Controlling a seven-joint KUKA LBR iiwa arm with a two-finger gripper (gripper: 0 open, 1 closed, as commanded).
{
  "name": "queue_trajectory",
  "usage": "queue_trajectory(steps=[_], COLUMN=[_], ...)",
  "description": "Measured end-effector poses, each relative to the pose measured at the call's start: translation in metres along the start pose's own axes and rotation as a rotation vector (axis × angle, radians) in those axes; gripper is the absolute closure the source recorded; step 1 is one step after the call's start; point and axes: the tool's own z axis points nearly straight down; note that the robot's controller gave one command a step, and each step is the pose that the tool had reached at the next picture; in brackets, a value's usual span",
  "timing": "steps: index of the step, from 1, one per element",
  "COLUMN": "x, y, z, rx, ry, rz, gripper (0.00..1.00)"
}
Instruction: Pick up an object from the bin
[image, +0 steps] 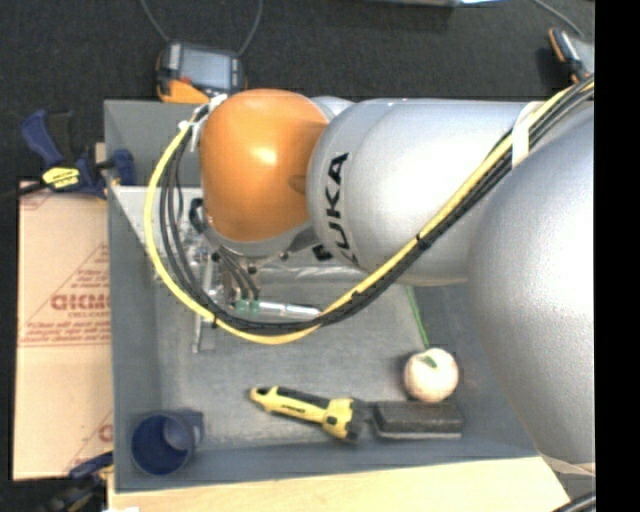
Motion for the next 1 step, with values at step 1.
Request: queue_trajectory(steps=[1], x=[0.0], y=[0.0], z=[0.0], rx=[0.0], ry=[0.0], rz=[0.001], gripper=[0.0])
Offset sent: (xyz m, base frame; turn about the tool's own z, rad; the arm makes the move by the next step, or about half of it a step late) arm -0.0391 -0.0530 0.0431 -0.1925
